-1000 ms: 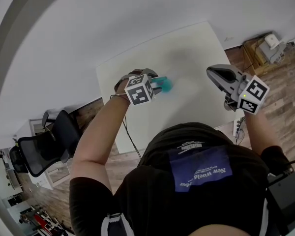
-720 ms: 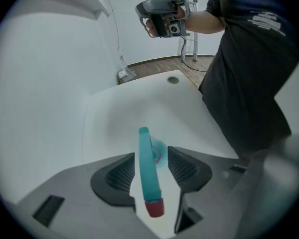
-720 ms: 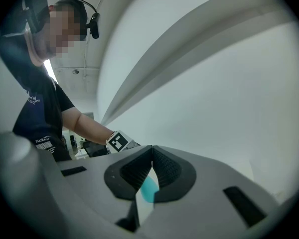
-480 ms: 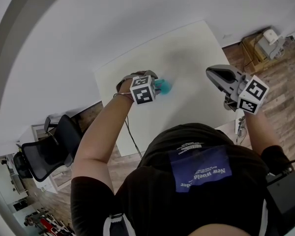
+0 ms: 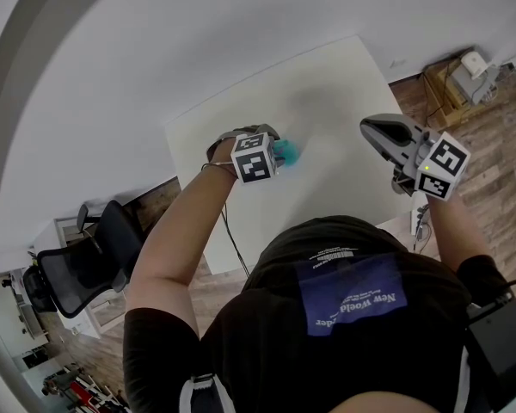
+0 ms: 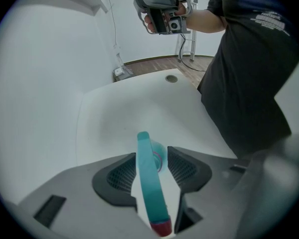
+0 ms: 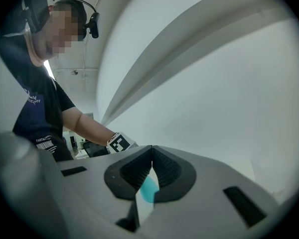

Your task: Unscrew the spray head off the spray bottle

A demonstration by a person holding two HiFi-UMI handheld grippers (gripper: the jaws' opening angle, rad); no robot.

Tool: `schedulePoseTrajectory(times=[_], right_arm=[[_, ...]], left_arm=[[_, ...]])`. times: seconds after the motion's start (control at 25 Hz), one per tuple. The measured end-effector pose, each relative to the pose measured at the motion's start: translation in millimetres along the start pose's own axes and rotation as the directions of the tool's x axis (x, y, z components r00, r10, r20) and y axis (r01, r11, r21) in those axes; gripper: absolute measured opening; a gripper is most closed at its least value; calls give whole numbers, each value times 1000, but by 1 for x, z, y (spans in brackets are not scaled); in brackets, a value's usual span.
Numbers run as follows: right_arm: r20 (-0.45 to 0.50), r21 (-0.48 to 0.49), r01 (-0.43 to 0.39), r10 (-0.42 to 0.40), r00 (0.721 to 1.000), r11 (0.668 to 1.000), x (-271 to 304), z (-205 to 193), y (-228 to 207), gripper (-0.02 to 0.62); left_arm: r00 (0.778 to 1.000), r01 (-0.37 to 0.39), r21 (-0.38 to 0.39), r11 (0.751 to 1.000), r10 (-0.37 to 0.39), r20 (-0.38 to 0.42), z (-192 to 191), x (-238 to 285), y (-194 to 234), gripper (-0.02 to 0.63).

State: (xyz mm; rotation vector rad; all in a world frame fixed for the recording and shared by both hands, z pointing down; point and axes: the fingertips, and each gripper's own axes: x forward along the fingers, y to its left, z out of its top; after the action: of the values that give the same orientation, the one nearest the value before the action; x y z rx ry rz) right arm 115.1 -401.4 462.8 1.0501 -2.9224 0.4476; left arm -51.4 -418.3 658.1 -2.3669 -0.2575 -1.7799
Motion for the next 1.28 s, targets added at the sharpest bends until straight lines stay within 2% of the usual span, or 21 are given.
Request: schedulePoseTrajectory(times=[0.2, 0.68, 0.76, 0.8, 0.96, 1.12, 1.28], right_arm=[[3, -5, -4, 4, 1000, 1000, 0, 2, 2, -9], [2, -7, -2, 2, 1000, 1000, 1, 2, 1, -9], [2, -7, -2, 2, 1000, 1000, 1, 1, 0, -9], [2, -7, -3, 3, 1000, 1000, 1, 1, 0, -9], [1, -11, -3, 3, 1000, 1000, 2, 4, 2, -9], [-5, -10, -7, 7, 1000, 1000, 2, 3, 2, -9], [-9, -10, -17, 16, 1000, 1000, 2, 3, 2, -9]], left_arm=[[1000, 8, 19, 1000, -8, -28, -3, 3, -1, 195], [1000, 15, -1, 1000, -15, -18, -3, 4, 2, 195], [1000, 17, 8, 1000, -17, -19, -1, 6, 2, 192], [1000, 17, 15, 1000, -16, -19, -1, 6, 1, 166], [1000, 9, 26, 1000, -9, -8, -2, 2, 0, 159], [998, -17, -35, 999, 19, 68, 3, -10, 4, 155], [980, -36, -130, 991, 61, 188, 11, -29, 5, 155]])
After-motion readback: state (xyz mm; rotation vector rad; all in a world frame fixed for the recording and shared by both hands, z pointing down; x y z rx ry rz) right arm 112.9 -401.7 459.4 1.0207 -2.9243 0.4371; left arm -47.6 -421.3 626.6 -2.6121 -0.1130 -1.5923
